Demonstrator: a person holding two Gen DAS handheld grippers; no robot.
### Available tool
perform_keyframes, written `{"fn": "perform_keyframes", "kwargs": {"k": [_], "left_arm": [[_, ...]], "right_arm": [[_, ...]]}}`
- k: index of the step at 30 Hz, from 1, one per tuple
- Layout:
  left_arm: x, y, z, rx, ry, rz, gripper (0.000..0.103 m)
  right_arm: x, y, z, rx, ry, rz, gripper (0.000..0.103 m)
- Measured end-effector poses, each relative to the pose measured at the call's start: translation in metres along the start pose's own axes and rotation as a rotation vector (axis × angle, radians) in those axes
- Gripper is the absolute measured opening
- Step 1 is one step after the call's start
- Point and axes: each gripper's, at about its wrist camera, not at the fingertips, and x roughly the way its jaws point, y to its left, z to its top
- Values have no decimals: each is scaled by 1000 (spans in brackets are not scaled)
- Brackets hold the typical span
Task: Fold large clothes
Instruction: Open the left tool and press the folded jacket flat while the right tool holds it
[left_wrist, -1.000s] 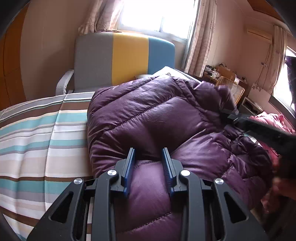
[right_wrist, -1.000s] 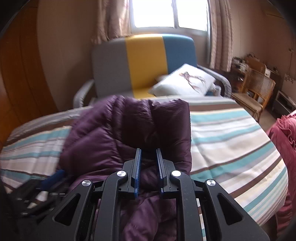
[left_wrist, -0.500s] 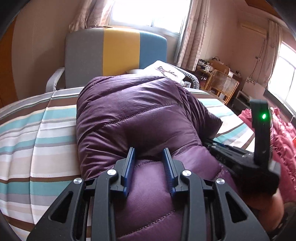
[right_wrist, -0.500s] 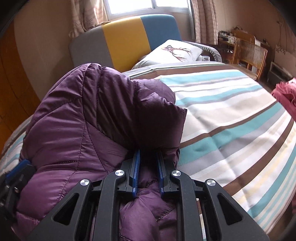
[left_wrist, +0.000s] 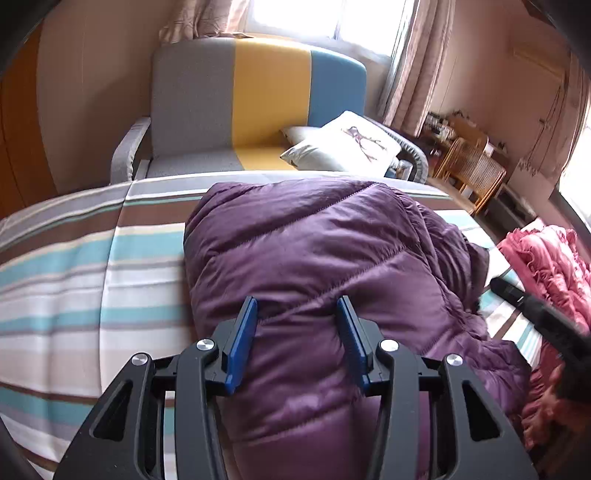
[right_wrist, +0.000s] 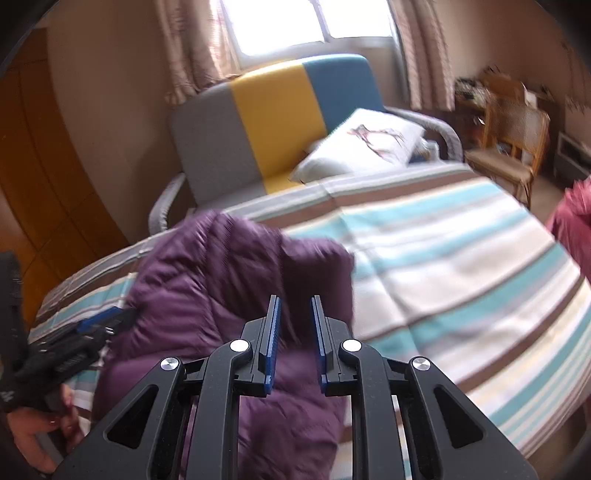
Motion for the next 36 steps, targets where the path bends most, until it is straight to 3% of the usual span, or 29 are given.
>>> {"fn": "perform_keyframes", "kwargs": {"k": [4,12,19,27,36], "left_arm": [[10,-5,10,-11,31,27,48],[38,-7,10,5,63,66,50],[57,-15,6,18,63,88,51],[46,-23,-2,74,41,116,51],[-3,-29,-28,103,-2,60,51]], "right_arm": [[28,12,15,-68,67,-30,16],[96,4,8,-88,181,-97,16],[128,-16,2,-50,186,-83,16],[115,-6,-5,-106,152,-104,16],[46,2,-6,-109,79,-54,16]]}}
